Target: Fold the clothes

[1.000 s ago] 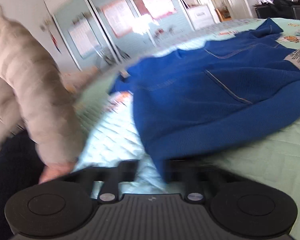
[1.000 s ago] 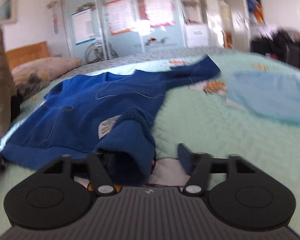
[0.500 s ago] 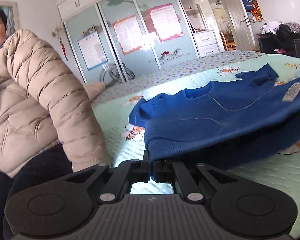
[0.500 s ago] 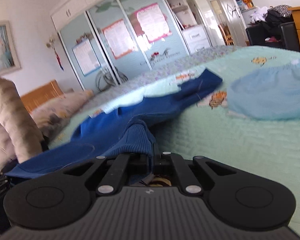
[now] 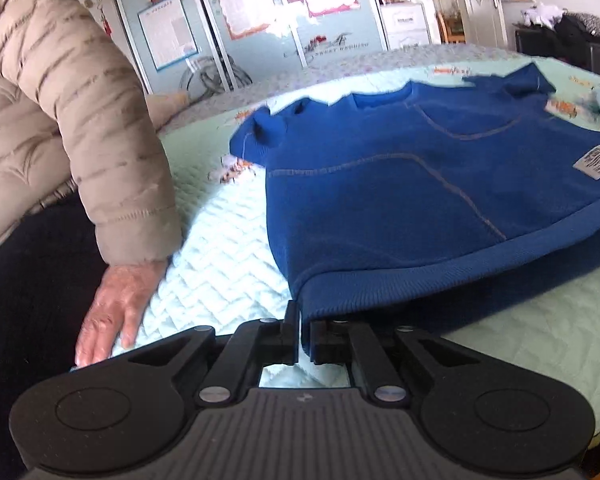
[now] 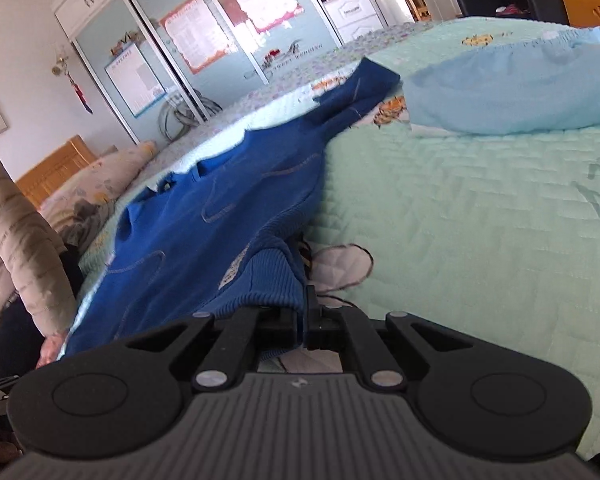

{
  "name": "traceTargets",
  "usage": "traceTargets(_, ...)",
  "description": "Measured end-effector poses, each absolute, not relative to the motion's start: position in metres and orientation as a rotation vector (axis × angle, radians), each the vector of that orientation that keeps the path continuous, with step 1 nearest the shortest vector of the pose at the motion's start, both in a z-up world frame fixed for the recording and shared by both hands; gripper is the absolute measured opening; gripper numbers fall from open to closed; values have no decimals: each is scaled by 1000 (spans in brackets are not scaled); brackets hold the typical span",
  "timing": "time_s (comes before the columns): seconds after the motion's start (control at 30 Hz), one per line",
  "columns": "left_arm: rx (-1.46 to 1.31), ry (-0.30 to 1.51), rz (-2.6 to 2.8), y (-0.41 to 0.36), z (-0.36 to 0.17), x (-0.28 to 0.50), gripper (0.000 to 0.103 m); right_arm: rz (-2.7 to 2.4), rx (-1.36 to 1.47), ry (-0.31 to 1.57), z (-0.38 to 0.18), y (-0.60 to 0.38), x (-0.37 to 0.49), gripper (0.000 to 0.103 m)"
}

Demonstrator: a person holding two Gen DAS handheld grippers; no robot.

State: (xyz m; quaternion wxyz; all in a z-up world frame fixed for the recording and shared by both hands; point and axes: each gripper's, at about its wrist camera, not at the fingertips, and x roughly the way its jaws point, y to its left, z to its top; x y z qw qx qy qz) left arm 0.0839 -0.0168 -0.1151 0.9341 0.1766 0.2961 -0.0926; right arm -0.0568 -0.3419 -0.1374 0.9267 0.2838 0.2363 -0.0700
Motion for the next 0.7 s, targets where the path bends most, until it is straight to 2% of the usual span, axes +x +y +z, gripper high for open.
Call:
traceTargets(0.2, 318, 580, -201, -8, -84, 58, 4, -124, 595, 404, -107, -351, -74, 3)
traceTargets(0.33, 350, 692, -199, -10, -129, 69, 11, -161, 608, 509, -139, -356, -73, 3)
traceTargets(0.4, 412, 653, -181, -17, -144, 64, 12, -183, 636, 563, -166, -358, -69, 3)
traceTargets(0.47, 480, 609, -166, -26, -143, 56, 12, -179, 590, 543, -164, -355, -72, 3)
traceTargets(0.5, 483, 607, -166, -25, -141, 55, 15, -170, 568, 540, -159, -355, -72, 4)
traceTargets(0.63, 456, 594, -155, -10, -130, 46, 47, -144, 588, 547, -155, -367, -82, 16)
traceTargets(0.7, 429, 580, -158, 0, -123, 37, 53, -136, 581, 542, -153, -370, -92, 20)
